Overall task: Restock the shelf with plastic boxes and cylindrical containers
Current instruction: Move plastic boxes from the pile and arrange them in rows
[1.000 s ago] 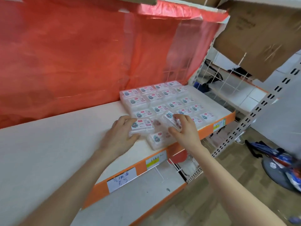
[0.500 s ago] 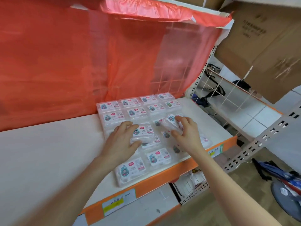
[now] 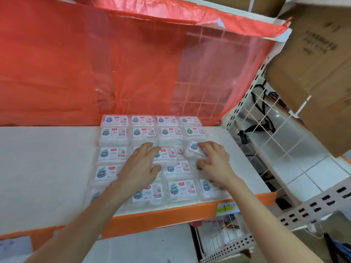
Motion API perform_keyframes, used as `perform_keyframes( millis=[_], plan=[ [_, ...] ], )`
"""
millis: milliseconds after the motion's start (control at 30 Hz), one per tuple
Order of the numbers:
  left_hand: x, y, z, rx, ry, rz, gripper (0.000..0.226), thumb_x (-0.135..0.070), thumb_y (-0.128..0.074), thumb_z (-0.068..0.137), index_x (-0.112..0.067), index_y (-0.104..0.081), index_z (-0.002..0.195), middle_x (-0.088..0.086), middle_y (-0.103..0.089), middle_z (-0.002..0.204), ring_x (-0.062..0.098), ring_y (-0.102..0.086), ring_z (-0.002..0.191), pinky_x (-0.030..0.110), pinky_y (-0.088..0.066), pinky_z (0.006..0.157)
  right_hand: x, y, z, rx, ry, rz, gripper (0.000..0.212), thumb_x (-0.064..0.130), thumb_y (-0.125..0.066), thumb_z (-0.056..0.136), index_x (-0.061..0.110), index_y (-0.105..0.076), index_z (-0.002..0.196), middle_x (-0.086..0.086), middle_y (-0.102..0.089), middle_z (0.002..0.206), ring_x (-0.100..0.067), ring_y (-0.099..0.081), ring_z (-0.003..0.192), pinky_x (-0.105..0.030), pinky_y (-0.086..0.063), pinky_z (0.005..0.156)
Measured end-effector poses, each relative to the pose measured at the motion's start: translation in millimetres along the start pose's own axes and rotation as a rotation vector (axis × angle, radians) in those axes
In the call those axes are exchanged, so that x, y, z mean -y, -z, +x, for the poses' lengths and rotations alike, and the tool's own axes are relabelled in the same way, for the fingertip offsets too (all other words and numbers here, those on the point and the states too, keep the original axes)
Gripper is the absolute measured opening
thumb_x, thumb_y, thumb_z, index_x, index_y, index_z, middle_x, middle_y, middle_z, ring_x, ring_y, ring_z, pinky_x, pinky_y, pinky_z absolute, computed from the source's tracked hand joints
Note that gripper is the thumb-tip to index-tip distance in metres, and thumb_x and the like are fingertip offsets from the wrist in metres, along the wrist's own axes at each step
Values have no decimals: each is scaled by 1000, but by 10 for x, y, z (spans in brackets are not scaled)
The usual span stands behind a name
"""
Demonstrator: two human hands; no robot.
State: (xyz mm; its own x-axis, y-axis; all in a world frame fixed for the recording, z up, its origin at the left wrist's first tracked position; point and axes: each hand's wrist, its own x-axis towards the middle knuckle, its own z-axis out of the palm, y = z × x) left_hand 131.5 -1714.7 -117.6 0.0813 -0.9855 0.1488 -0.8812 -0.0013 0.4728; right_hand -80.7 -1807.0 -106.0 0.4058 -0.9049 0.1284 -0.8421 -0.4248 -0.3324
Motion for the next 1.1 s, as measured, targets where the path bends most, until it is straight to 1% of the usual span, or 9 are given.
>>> perform_keyframes(
  millis=[100,200,300,433,533,667,733,867,1100],
  plan=[
    [-48,-53,-28,-34,21,24,54,-27,-49,93,-17,-30,143,6,-18,152,21,-17,139,31,-19,110,-82,-14,9,51,48,-6,51,16,-54,84,23,-43,134,-1,-38,138,-22,-27,128,-34,-21,99],
    [-132,-118,-83,-86,16,45,54,-28,-53,90,-17,-36,140,9,-22,151,22,-15,139,34,-17,111,-138,-23,0,72,84,-26,52,16,-55,86,21,-42,136,-4,-33,144,-22,-24,134,-35,-20,106],
    [-199,-181,-129,-111,12,53,55,-33,-57,88,-18,-41,138,9,-27,148,24,-17,136,36,-19,110,-118,-37,-56,-2,88,-62,50,11,-53,85,19,-46,134,-10,-31,146,-25,-22,136,-34,-19,108],
    [-197,-221,-132,-118,27,81,56,-34,-56,88,-21,-38,139,6,-28,146,23,-17,136,36,-21,108,-19,-99,-242,-131,91,-77,46,10,-54,82,15,-53,128,-13,-42,135,-33,-34,124,-36,-26,97],
    [-187,-230,-131,-132,29,87,56,-33,-57,87,-21,-39,138,5,-30,145,22,-18,136,36,-23,108,21,-161,-320,-114,127,-73,44,18,-52,88,10,-49,131,-17,-41,138,-36,-33,129,-41,-25,105],
    [-176,-248,-140,-148,27,89,55,-33,-58,86,-21,-41,137,3,-32,144,20,-19,136,37,-24,108,-44,-179,-265,-26,129,-142,49,31,-41,94,19,-34,141,-7,-25,150,-24,-16,139,-42,-22,109],
    [-169,-254,-141,-150,24,92,55,-34,-57,86,-21,-41,137,2,-31,145,19,-18,136,36,-24,108,-83,-177,-216,12,129,-140,48,33,-39,95,24,-30,142,0,-18,153,-19,-10,141,-46,-20,110],
    [-167,-260,-136,-158,19,97,54,-35,-56,87,-22,-40,137,1,-31,145,18,-17,136,34,-21,109,-104,-165,-139,57,108,-75,47,33,-40,96,27,-29,141,4,-12,155,-20,-2,143,-55,-10,109],
    [-158,-270,-139,-153,19,104,54,-36,-54,88,-24,-38,138,-1,-28,146,15,-15,137,33,-20,109,-133,-177,-101,93,111,-67,51,36,-36,97,32,-20,145,4,-7,156,-21,3,143,-58,-5,110]
  ],
)
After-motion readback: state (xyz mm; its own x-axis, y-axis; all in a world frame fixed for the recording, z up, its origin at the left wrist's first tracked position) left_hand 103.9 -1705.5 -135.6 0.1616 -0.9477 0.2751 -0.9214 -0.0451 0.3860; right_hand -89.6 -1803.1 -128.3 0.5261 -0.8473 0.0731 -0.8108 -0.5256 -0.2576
